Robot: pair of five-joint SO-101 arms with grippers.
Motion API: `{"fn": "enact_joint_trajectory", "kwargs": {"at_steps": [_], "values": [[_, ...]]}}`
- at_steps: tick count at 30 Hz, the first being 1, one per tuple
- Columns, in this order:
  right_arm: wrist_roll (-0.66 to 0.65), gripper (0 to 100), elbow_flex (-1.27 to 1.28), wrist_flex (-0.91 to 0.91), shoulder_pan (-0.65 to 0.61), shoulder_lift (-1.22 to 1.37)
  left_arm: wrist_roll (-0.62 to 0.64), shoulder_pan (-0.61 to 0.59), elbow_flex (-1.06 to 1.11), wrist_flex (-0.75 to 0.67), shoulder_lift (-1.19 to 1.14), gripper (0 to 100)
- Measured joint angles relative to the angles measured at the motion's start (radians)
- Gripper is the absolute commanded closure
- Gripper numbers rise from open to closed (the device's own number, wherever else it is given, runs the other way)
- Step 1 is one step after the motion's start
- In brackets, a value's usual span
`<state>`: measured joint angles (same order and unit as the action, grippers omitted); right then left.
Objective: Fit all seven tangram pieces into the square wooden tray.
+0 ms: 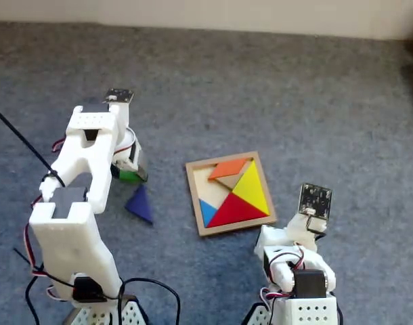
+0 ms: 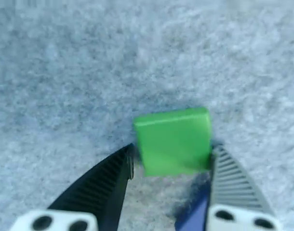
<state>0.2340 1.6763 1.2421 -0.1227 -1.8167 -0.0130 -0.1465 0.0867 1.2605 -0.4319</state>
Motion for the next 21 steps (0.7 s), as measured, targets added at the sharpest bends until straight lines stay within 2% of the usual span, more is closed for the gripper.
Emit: {"fn": "enact_joint_trajectory", "kwargs": {"at_steps": [7,17,21], "values": [[0.000,99.2,0.000,0.000,0.000,0.000,0.000,0.008,-0.002,0.000,0.000,86],[0.000,99.2,0.000,0.000,0.000,0.000,0.000,0.009,-0.002,0.006,0.009,86],[0.000,99.2,0.000,0.000,0.000,0.000,0.000,0.048,-0.002,0.049,0.066,86]]}}
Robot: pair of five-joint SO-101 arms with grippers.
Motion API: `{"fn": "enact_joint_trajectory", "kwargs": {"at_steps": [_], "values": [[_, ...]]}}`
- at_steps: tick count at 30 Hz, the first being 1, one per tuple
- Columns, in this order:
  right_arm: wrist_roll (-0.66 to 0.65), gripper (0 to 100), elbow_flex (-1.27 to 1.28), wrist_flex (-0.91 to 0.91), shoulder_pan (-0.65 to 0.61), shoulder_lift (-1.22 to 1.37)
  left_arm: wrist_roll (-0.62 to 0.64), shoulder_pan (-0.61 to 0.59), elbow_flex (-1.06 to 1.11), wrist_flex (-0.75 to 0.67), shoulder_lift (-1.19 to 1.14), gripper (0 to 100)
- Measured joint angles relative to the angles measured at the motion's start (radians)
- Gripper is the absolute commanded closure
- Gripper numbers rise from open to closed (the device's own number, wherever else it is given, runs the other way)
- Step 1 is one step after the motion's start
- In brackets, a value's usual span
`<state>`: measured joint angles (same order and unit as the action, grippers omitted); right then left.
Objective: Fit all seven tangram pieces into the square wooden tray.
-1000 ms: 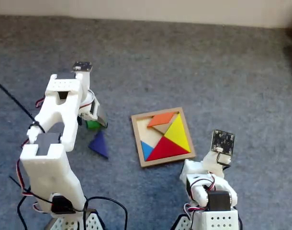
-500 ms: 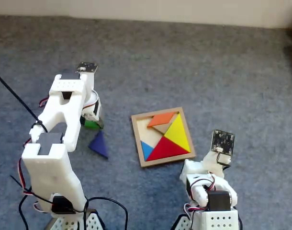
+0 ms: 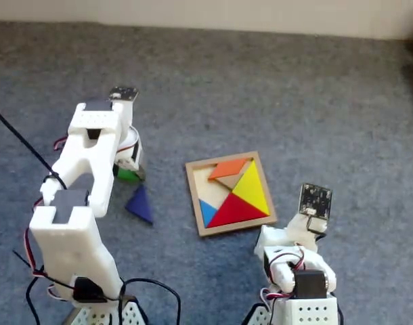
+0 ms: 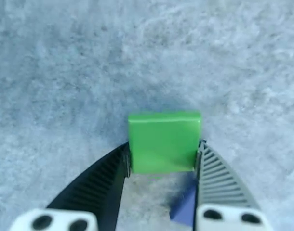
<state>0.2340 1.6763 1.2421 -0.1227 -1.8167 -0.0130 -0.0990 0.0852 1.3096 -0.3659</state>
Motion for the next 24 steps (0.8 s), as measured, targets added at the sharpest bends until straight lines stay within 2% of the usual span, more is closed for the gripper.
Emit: {"fn": "enact_joint_trajectory", "kwargs": {"at_steps": [7,17,22,24], "values": [[0.000,99.2,0.000,0.000,0.000,0.000,0.000,0.207,0.002,0.081,0.138,86],[0.000,99.2,0.000,0.000,0.000,0.000,0.066,0.511,0.002,0.091,0.172,86],[0.000,99.2,0.000,0.000,0.000,0.000,0.069,0.577,0.032,0.014,0.172,85],[0.000,99.2,0.000,0.000,0.000,0.000,0.072,0.588,0.072,-0.032,0.172,82]]}}
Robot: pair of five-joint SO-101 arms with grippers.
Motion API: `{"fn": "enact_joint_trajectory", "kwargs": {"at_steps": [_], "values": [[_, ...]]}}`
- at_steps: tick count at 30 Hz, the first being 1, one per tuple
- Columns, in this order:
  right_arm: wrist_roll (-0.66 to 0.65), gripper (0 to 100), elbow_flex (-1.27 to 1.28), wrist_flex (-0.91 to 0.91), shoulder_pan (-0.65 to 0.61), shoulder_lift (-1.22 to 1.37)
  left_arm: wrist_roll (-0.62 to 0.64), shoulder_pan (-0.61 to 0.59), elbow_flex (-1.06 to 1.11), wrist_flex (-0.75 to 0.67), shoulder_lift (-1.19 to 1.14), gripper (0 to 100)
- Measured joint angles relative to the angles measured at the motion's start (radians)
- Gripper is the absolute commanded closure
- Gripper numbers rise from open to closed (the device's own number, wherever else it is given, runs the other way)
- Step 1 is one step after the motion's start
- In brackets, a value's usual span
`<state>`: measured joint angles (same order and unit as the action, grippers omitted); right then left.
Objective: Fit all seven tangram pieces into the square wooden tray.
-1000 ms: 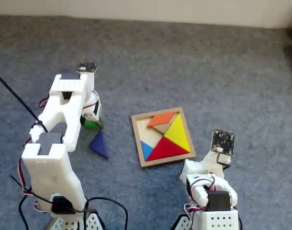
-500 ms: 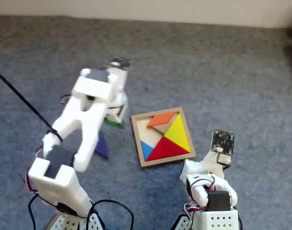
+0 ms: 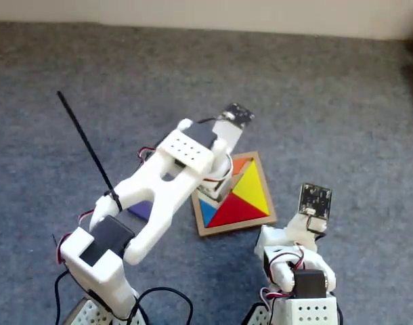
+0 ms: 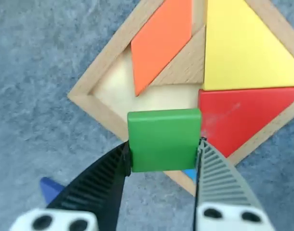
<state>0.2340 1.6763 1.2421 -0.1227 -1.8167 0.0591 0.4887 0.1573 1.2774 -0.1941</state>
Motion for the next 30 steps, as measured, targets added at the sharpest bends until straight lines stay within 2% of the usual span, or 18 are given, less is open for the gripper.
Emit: {"fn": "enact_joint_trajectory", "kwargs": {"at_steps": [4,7,18,22,27,30], "values": [[0.000,99.2,0.000,0.000,0.000,0.000,0.000,0.023,0.034,-0.038,0.000,73],[0.000,99.2,0.000,0.000,0.000,0.000,0.038,0.028,0.035,-0.038,0.000,71],[0.000,99.2,0.000,0.000,0.000,0.000,0.074,0.025,0.035,-0.038,0.000,71],[0.000,99.2,0.000,0.000,0.000,0.000,0.074,-0.025,0.035,-0.046,0.000,71],[0.000,99.2,0.000,0.000,0.000,0.000,0.081,-0.094,0.035,-0.123,0.000,71],[0.000,99.2,0.000,0.000,0.000,0.000,0.087,-0.140,0.035,-0.193,0.000,75]]}}
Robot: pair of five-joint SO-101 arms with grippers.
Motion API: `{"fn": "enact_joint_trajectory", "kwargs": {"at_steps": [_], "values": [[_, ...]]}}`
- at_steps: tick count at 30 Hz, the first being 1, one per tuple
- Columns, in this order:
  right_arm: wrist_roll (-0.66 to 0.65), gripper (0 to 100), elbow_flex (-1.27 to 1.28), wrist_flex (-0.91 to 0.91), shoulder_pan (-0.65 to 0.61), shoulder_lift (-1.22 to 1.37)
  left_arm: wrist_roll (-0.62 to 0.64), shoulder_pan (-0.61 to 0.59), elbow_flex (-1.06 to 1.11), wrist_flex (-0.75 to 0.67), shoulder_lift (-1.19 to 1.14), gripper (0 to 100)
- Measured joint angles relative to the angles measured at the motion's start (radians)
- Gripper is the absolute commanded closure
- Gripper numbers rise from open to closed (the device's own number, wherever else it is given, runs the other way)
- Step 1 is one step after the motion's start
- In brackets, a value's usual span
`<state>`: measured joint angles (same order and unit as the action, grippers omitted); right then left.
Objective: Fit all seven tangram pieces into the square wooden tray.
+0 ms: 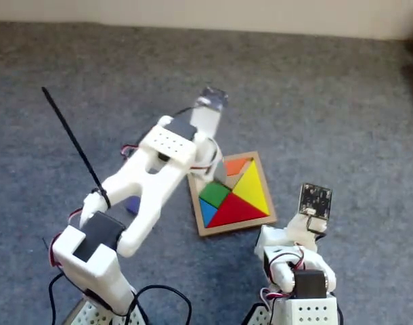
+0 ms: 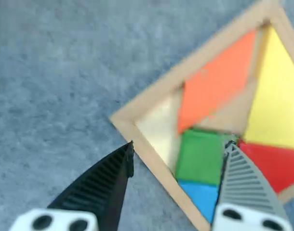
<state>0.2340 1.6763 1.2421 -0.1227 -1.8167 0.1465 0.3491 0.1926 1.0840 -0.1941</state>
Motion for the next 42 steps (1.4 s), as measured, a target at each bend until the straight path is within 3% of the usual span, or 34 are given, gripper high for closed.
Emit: {"fn": "enact_joint_trajectory", "kwargs": {"at_steps": [7,12,20,28,42], "values": [[0.000,99.2,0.000,0.000,0.000,0.000,0.000,-0.075,0.091,-0.189,0.000,78],[0.000,99.2,0.000,0.000,0.000,0.000,0.000,-0.071,0.123,-0.233,0.000,78],[0.000,99.2,0.000,0.000,0.000,0.000,-0.037,-0.038,0.114,-0.235,-0.078,78],[0.000,99.2,0.000,0.000,0.000,0.000,-0.055,-0.008,0.015,-0.133,-0.124,78],[0.000,99.2,0.000,0.000,0.000,0.000,0.026,0.075,0.002,-0.098,-0.112,78]]}}
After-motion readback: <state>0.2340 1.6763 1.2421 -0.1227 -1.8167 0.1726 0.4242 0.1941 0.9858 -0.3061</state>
